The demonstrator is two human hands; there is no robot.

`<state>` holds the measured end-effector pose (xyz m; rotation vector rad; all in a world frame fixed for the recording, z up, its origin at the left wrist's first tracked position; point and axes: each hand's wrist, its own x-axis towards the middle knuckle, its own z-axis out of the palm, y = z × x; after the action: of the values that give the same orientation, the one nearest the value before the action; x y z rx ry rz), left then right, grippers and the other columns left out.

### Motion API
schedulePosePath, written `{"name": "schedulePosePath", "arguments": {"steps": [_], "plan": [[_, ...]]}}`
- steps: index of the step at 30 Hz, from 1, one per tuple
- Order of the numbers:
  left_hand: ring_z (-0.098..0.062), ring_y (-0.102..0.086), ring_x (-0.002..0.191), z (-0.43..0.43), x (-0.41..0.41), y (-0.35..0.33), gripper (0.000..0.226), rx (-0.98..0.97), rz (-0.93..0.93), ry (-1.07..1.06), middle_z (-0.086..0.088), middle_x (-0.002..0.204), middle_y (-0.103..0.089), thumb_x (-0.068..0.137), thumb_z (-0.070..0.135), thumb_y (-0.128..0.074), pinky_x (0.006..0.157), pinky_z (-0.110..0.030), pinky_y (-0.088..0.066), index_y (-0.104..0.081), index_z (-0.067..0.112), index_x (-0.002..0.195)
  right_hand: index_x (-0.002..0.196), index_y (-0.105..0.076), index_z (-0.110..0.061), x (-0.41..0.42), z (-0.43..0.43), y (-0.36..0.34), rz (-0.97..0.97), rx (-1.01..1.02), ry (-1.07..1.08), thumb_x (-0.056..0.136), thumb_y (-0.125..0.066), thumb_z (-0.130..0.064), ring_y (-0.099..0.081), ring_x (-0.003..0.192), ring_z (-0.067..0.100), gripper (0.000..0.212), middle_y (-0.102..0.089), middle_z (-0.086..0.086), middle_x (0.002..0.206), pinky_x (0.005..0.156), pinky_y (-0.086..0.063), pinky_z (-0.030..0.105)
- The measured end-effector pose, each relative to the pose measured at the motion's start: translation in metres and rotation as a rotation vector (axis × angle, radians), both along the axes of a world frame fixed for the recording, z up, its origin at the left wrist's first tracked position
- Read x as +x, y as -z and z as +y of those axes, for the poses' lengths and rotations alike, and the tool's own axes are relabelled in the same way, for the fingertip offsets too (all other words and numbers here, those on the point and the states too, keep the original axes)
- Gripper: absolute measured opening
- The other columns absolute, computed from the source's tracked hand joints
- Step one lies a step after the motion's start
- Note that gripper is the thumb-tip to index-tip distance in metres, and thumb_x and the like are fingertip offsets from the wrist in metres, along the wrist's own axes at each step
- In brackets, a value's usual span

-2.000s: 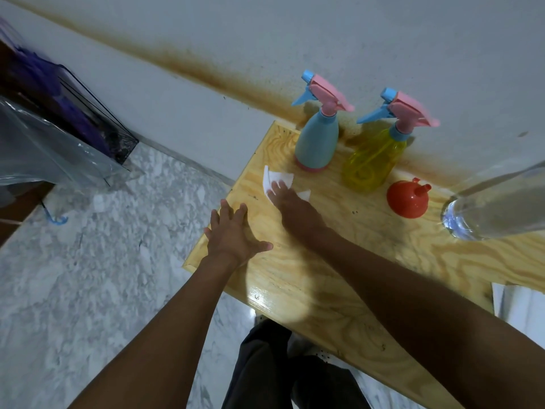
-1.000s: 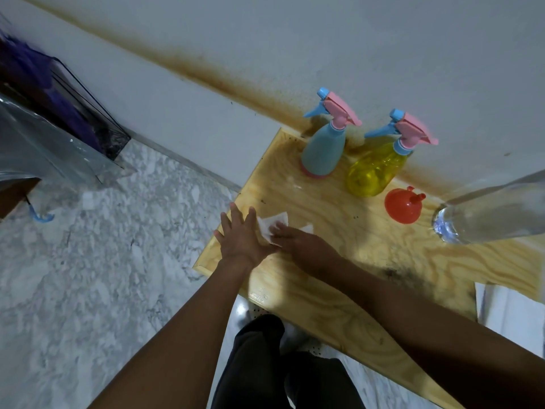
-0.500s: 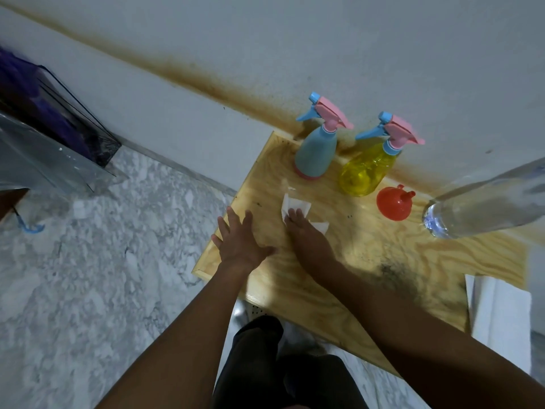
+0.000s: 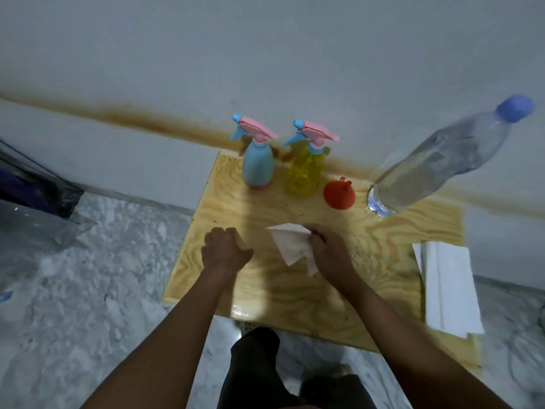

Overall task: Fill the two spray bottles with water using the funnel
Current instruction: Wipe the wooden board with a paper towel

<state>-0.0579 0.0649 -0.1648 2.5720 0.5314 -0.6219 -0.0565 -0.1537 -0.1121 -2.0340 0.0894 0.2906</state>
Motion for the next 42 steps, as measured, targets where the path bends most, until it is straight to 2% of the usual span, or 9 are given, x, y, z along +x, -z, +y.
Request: {"name": "schedulePosePath", "arguments": {"steps": [5,11,15,19,23,28,32,38,42], "plan": [[-0.019,-0.068,0.086,-0.095,0.002,-0.023,0.024,-0.368,-0.156,0.069,0.002,0.096,-0.073,0.084,0.034,-0.064,0.072,-0.027,-0.052,-0.071,0.02,0.102,0.093,-0.07,-0.024,-0.038,-0.076,-0.018,-0.048,0.131,0.274,0.099,-0.04,-0.004,-0.063,0.078,-0.001,0.037,-0.071,-0.009,0.086,0.066,-0.046,0.015],[-0.019,-0.065,0.079,-0.25,-0.023,-0.044,0.005,-0.55,-0.249,0.343,0.003,0.084,-0.07,0.085,0.022,-0.064,0.066,-0.032,-0.048,-0.069,0.023,0.086,0.1,-0.063,-0.029,-0.087,-0.186,-0.022,-0.097,0.129,0.578,0.104,-0.036,-0.012,-0.063,0.091,0.004,0.032,-0.068,-0.007,0.097,0.075,-0.048,0.015],[-0.027,-0.056,0.118,-0.349,-0.04,-0.037,0.04,-0.455,-0.304,0.575,-0.01,0.126,-0.06,0.087,0.026,-0.061,0.09,-0.037,-0.05,-0.064,0.014,0.125,0.098,-0.054,-0.018,-0.116,-0.263,-0.021,-0.1,0.113,0.732,0.105,-0.031,-0.005,-0.055,0.078,-0.007,0.027,-0.056,-0.015,0.086,0.066,-0.042,0.003],[-0.032,-0.022,0.149,-0.421,-0.048,-0.02,0.069,-0.191,-0.271,0.704,-0.016,0.161,-0.023,0.091,0.038,-0.062,0.116,-0.04,-0.027,-0.036,0.019,0.152,0.097,-0.057,-0.016,-0.134,-0.33,-0.008,-0.012,0.124,0.764,0.09,-0.038,-0.027,-0.055,0.075,0.008,0.023,-0.059,-0.005,0.082,0.061,-0.04,0.021],[-0.033,-0.024,0.144,-0.457,-0.046,-0.007,0.078,0.014,-0.165,0.764,-0.015,0.158,-0.021,0.09,0.055,-0.058,0.111,-0.041,-0.032,-0.029,0.021,0.153,0.087,-0.056,-0.019,-0.148,-0.38,0.007,0.059,0.093,0.755,0.076,-0.04,-0.034,-0.053,0.072,0.011,0.025,-0.057,-0.003,0.078,0.061,-0.037,0.025],[-0.032,-0.026,0.139,-0.471,-0.051,-0.004,0.074,0.116,-0.158,0.741,-0.011,0.152,-0.023,0.088,0.054,-0.059,0.101,-0.043,-0.041,-0.032,0.021,0.148,0.118,-0.06,-0.009,-0.162,-0.425,0.041,0.113,0.012,0.751,0.088,-0.048,-0.028,-0.061,0.095,0.024,0.038,-0.063,0.01,0.107,0.075,-0.046,0.029],[-0.032,-0.02,0.143,-0.478,-0.048,-0.004,0.077,0.111,-0.086,0.715,-0.01,0.157,-0.016,0.088,0.052,-0.063,0.101,-0.045,-0.042,-0.029,0.021,0.15,0.115,-0.063,-0.007,-0.17,-0.456,0.074,0.074,-0.096,0.783,0.094,-0.049,-0.009,-0.061,0.091,0.026,0.025,-0.063,0.011,0.103,0.077,-0.051,0.039],[-0.035,-0.028,0.137,-0.495,-0.033,-0.011,0.084,0.127,0.016,0.663,-0.009,0.15,-0.023,0.081,0.047,-0.074,0.102,-0.046,-0.04,-0.032,0.018,0.147,0.124,-0.059,-0.004,-0.153,-0.515,0.121,0.158,-0.188,0.755,0.095,-0.042,0.001,-0.049,0.089,0.018,0.034,-0.058,0.015,0.108,0.073,-0.036,0.024],[-0.037,-0.032,0.133,-0.506,-0.021,-0.015,0.085,0.223,0.087,0.681,-0.011,0.146,-0.027,0.079,0.045,-0.077,0.099,-0.045,-0.041,-0.032,0.017,0.145,0.127,-0.058,-0.01,-0.13,-0.553,0.161,0.221,-0.256,0.728,0.097,-0.038,0.001,-0.056,0.094,0.03,0.037,-0.051,0.019,0.118,0.079,-0.047,0.038]]}}
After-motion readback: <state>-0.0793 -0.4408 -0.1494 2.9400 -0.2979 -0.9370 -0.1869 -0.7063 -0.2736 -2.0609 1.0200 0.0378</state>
